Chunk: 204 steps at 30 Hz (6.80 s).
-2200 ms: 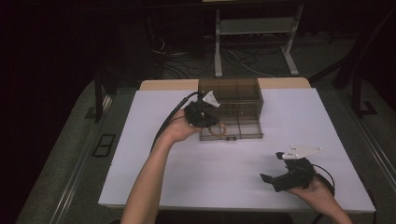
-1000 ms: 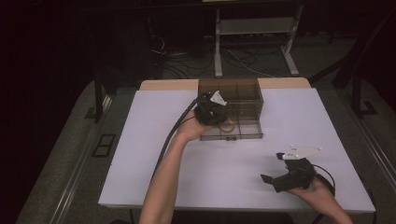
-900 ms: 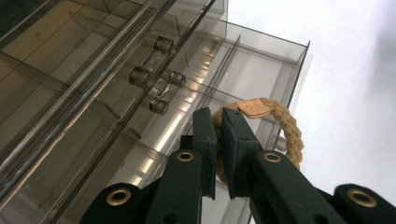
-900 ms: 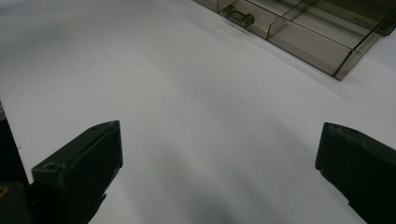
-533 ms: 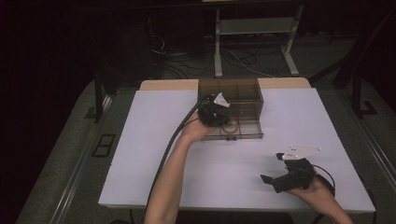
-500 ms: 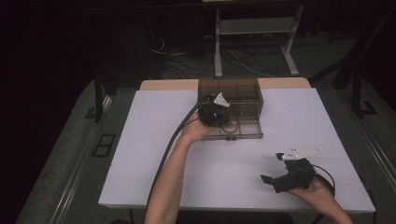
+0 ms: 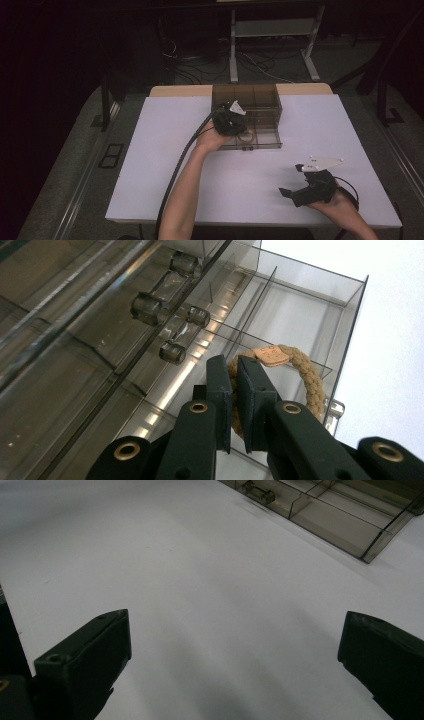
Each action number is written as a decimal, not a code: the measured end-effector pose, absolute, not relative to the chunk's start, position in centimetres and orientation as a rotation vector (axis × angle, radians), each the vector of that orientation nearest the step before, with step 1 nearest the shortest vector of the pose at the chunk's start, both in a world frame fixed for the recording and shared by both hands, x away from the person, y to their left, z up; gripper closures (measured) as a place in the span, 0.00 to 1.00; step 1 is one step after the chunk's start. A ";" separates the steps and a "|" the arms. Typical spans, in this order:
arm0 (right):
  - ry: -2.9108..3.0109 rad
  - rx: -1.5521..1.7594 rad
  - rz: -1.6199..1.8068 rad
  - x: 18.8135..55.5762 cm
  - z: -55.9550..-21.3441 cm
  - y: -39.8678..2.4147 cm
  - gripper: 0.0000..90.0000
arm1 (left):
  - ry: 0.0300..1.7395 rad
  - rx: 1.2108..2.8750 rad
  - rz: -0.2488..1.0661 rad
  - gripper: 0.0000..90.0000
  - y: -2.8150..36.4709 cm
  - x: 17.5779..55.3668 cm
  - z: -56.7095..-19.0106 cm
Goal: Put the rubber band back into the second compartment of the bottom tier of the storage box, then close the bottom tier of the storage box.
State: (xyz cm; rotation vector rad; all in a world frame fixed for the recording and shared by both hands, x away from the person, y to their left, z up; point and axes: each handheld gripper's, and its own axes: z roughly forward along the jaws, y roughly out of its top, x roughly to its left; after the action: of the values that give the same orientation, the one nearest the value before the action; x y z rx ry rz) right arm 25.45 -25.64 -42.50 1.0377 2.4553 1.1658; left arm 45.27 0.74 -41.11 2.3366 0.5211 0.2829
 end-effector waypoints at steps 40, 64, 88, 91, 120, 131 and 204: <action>2.453 1.038 1.169 25.4 -42.5 -25.6 0.00 | 0.552 2.284 0.228 0.44 0.9 43.9 -40.0; 2.429 1.053 1.182 25.4 -42.4 -25.9 0.00 | 0.464 2.237 0.212 0.34 1.6 40.7 -36.8; 2.438 1.047 1.178 25.4 -42.4 -25.7 0.00 | 0.433 2.171 0.179 0.36 2.0 37.8 -36.8; 2.439 1.048 1.177 25.4 -42.4 -25.7 0.00 | 0.432 2.171 0.160 0.37 1.9 37.5 -37.1; 2.452 1.043 1.166 25.3 -42.5 -25.7 0.00 | 0.382 2.236 0.063 0.63 0.5 37.1 -40.4; 2.453 1.042 1.165 25.3 -42.5 -25.6 0.00 | 0.368 2.260 0.061 0.98 0.2 37.6 -41.4; 2.457 1.048 1.162 25.4 -42.5 -25.7 0.00 | 0.314 2.465 0.143 0.99 -1.1 41.8 -43.7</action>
State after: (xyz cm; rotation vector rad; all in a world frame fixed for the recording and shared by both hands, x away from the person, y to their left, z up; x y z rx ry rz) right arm 25.41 -25.71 -42.53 1.0476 2.4571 1.1617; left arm 41.80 -1.07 -43.67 2.4651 0.3138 0.1426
